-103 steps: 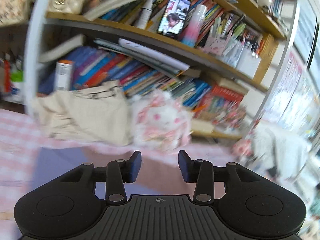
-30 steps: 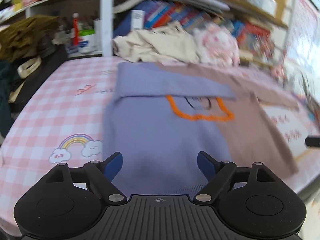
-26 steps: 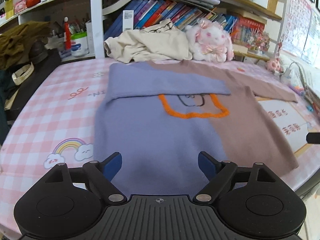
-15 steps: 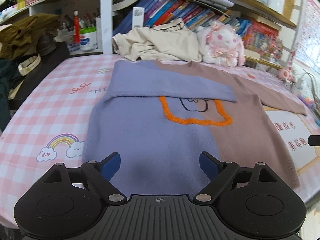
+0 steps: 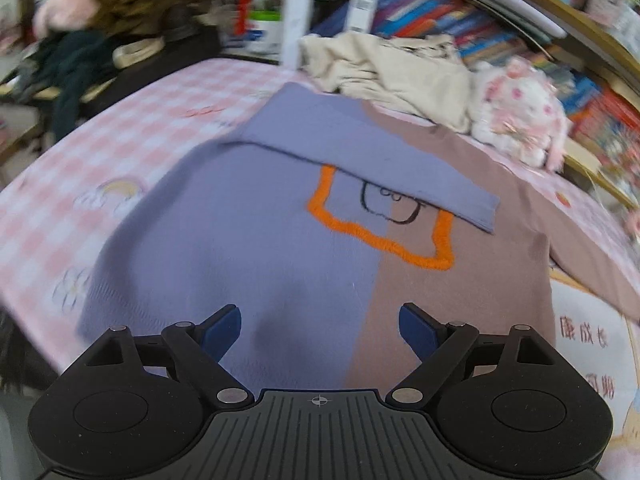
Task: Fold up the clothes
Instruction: 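Move the right tool to the mauve sleeve cuff and grasp it, then lift the mauve sleeve with the right tool and carry it across the body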
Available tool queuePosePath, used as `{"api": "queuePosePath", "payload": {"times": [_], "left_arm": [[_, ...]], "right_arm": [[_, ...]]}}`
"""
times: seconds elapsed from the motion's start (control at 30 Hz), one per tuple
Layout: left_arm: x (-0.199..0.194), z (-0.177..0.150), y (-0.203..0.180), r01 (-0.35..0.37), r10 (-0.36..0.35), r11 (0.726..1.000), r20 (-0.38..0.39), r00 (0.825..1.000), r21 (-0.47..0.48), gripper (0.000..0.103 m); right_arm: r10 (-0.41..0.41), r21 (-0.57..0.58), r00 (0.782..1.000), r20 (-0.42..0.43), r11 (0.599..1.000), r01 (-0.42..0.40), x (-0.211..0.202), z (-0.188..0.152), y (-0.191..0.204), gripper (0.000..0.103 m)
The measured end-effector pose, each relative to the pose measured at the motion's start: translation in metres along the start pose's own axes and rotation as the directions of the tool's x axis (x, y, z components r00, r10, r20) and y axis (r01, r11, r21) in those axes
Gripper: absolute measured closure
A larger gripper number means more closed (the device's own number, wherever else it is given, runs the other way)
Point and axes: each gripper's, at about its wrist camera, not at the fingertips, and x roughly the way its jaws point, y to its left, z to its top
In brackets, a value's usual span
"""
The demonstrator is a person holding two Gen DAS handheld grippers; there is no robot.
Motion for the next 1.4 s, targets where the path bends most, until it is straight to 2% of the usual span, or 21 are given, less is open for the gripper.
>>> {"api": "queuePosePath", "payload": {"times": [0.07, 0.13, 0.27, 0.47, 0.73, 0.8, 0.87, 0.97, 1.0, 1.13, 1.4], "left_arm": [[-0.010, -0.006, -0.008, -0.045, 0.045, 0.999, 0.029, 0.999, -0.003, 0.015], [-0.018, -0.011, -0.014, -0.072, 0.072, 0.997, 0.047, 0.996, -0.008, 0.015], [-0.021, -0.017, -0.023, -0.092, 0.093, 0.996, 0.026, 0.995, -0.017, 0.015], [-0.025, -0.020, -0.035, -0.130, 0.130, 0.992, 0.015, 0.991, -0.006, 0.015], [-0.029, -0.021, -0.036, -0.166, 0.166, 0.986, 0.011, 0.986, -0.017, 0.015], [-0.030, -0.021, -0.035, -0.171, 0.171, 0.985, 0.011, 0.985, -0.023, 0.015], [-0.030, -0.021, -0.035, -0.172, 0.172, 0.985, 0.013, 0.985, -0.026, 0.015], [-0.031, -0.021, -0.036, -0.170, 0.170, 0.985, 0.019, 0.985, -0.027, 0.015], [-0.032, -0.021, -0.036, -0.168, 0.169, 0.985, 0.021, 0.985, -0.027, 0.015], [-0.033, -0.022, -0.035, -0.166, 0.167, 0.986, 0.030, 0.986, -0.032, 0.015], [-0.029, -0.020, -0.027, -0.164, 0.164, 0.986, 0.021, 0.986, -0.030, 0.015]], "right_arm": [[-0.015, -0.004, 1.000, -0.009, 1.000, 0.014, 0.009, 0.010, -0.020, 0.028], [-0.032, 0.000, 0.999, -0.014, 1.000, 0.032, 0.017, 0.017, -0.036, 0.039], [-0.040, 0.041, 0.999, -0.022, 0.998, 0.041, 0.033, 0.030, -0.067, 0.048], [0.000, 0.100, 0.999, -0.052, 0.995, 0.006, 0.052, 0.045, -0.092, 0.057], [0.028, 0.079, 0.998, -0.054, 0.997, -0.024, 0.064, 0.049, -0.087, 0.073], [0.017, 0.047, 0.998, -0.056, 0.999, -0.014, 0.066, 0.050, -0.082, 0.073], [-0.001, 0.001, 0.998, -0.061, 1.000, 0.001, 0.068, 0.051, -0.077, 0.079], [-0.020, -0.110, 0.998, -0.065, 0.994, 0.013, 0.071, 0.054, -0.067, 0.095], [-0.017, -0.118, 0.998, -0.067, 0.993, 0.009, 0.071, 0.056, -0.067, 0.096], [0.087, 0.021, 0.994, -0.069, 0.996, -0.085, 0.064, 0.070, -0.080, 0.097], [0.197, -0.048, 0.980, -0.005, 0.979, -0.197, 0.037, 0.102, -0.044, 0.098]]}}
